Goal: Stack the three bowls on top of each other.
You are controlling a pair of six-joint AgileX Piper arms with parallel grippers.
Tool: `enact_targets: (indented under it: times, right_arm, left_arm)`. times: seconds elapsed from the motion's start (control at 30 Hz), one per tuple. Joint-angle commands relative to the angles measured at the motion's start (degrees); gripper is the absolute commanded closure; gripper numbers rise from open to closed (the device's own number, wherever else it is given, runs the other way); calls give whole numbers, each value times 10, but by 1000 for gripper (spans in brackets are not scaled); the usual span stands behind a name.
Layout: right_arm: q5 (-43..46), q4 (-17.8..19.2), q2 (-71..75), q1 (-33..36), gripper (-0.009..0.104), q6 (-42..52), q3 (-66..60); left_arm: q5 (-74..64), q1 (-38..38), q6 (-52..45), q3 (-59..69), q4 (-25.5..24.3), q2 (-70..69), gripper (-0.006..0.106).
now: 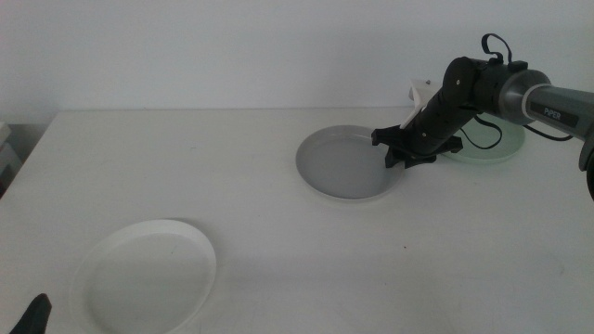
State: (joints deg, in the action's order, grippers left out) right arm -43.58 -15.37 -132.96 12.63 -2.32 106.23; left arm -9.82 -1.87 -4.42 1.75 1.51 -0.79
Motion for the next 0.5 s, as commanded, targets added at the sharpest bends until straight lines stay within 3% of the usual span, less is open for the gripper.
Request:
enact_targets:
  times: [0.0,0.03,0.23,0.47]
  right_arm:
    - [18,7,38,-1,89,1,19]
    - [16,10,41,0,96,1,19]
    - [-37,12,112,27,96,1,-7]
    - [60,-6,309,83,96,0,-220]
  left_arm:
    - [45,-5,3,-3,1,-7,-4]
    - [45,-5,3,-3,1,-7,-4]
    - [45,-5,3,-3,1,-7,-4]
    - [45,-5,3,-3,1,-7,-4]
